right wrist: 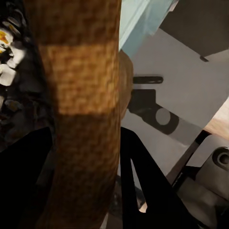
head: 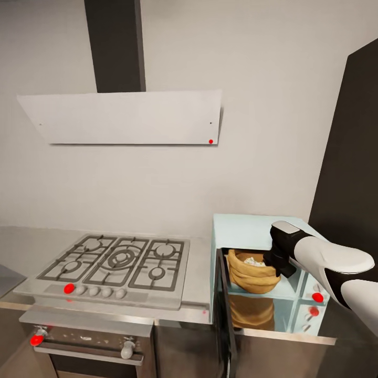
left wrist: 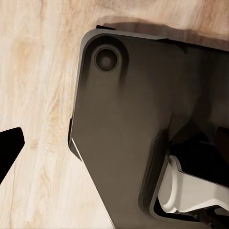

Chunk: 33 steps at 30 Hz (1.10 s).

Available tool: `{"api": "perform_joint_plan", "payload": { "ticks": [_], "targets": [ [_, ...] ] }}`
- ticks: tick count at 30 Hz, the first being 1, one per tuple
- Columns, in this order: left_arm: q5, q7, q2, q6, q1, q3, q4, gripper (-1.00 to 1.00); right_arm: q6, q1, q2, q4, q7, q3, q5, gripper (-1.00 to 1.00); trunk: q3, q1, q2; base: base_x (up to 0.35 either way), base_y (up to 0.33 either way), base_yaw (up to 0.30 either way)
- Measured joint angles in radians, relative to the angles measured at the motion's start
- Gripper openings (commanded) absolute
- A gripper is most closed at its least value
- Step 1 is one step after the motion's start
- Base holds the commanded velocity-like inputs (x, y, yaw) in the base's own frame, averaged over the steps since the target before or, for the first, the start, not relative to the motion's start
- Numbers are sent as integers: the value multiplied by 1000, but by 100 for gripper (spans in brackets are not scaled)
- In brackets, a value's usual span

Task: In the kitchen, take the popcorn bag from the countertop, put it into the microwave, and heat it until the popcorn is cooked so the cooked popcorn ends up inside the bag.

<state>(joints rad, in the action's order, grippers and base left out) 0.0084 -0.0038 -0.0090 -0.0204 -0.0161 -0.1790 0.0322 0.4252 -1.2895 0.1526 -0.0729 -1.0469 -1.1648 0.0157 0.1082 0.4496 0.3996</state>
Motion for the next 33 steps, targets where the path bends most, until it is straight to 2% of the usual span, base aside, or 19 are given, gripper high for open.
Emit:
{"api": "perform_joint_plan", "payload": {
  "ticks": [8,9,25,31,33],
  "targets": [
    [0,0,0,0,0,0,0,100,1,0,0,0,0,0,0,-100,0,0,0,1,-1,0],
    [0,0,0,0,0,0,0,100,2,0,0,0,0,0,-1,100,0,0,0,0,0,0],
    [0,0,-1,0,0,1,0,100,2,0,0,0,0,0,0,100,1,0,0,0,0,0],
    [0,0,0,0,0,1,0,100,0,0,0,0,4,0,1,100,9,0,0,0,0,0],
    [0,0,0,0,0,1,0,100,0,0,0,0,24,0,1,100,12,0,0,0,0,0]
  ]
}}
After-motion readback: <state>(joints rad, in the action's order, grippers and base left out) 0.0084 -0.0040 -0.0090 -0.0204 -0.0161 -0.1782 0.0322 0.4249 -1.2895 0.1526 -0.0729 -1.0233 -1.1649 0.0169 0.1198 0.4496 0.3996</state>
